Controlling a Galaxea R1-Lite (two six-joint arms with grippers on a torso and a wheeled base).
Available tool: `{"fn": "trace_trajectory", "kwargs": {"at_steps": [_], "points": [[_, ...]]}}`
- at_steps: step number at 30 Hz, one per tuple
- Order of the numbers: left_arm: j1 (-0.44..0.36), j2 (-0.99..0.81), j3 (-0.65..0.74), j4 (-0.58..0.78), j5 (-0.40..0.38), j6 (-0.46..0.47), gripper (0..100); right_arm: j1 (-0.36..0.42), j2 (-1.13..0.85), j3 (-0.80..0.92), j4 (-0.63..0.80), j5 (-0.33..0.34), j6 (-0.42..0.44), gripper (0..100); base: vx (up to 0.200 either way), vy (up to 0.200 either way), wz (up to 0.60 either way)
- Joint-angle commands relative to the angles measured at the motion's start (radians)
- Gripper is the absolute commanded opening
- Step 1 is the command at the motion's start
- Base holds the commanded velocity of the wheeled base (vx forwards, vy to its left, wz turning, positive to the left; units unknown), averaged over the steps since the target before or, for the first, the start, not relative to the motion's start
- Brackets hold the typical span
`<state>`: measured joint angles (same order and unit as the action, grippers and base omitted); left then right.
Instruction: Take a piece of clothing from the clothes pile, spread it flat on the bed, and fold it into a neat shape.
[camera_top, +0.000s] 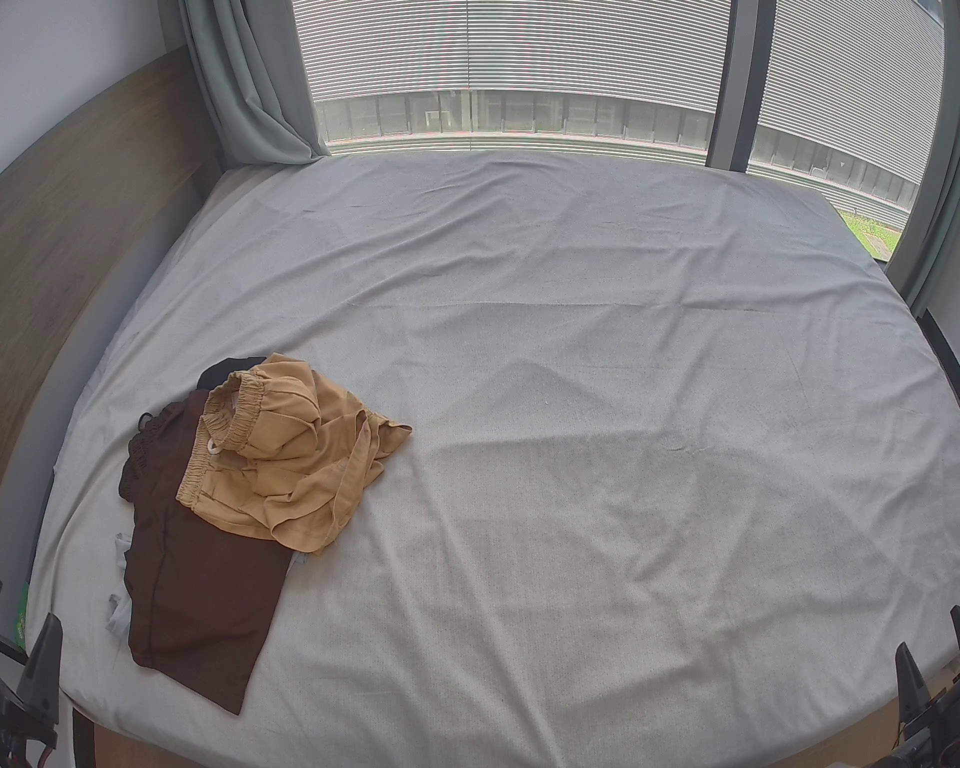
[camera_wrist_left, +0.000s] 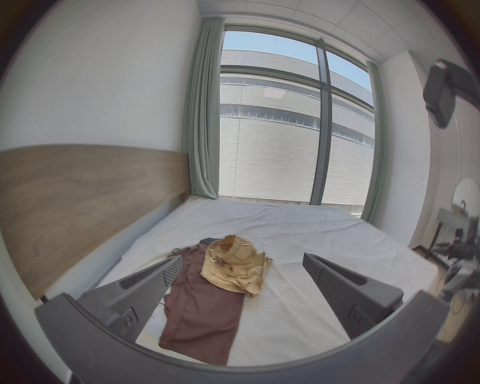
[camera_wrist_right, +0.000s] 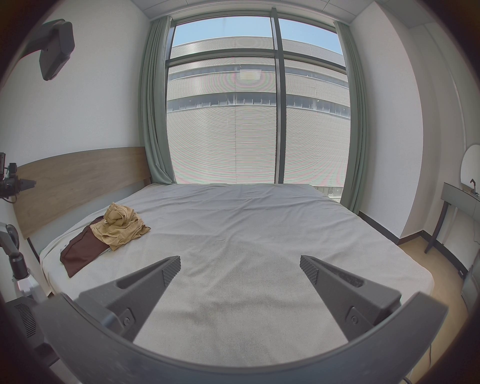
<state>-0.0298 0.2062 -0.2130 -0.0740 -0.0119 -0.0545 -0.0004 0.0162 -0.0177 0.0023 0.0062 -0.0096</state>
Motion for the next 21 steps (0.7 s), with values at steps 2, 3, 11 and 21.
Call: {"fn": "trace_trajectory", "kwargs": {"at_steps": [2,3,11,21], "points": [[-0.052,0.081,-0.009,-0.001,-0.037,-0.094,100,0.0,-0.016,0.015,-0.001,0.001,-0.004,100,0.0,0.0,0.0],[-0.062,0.094,-0.009,-0.003,-0.04,-0.108,100,0.0,-0.016,0.015,-0.001,0.001,-0.004,100,0.0,0.0,0.0],[-0.122,0.22,-0.006,-0.052,-0.053,-0.116,100,0.0,-0.016,0.015,-0.001,0.001,-0.004,100,0.0,0.0,0.0],[-0.119,0.427,-0.037,-0.216,-0.141,-0.199,100,0.0,-0.016,0.015,-0.001,0.001,0.0,100,0.0,0.0,0.0]]}}
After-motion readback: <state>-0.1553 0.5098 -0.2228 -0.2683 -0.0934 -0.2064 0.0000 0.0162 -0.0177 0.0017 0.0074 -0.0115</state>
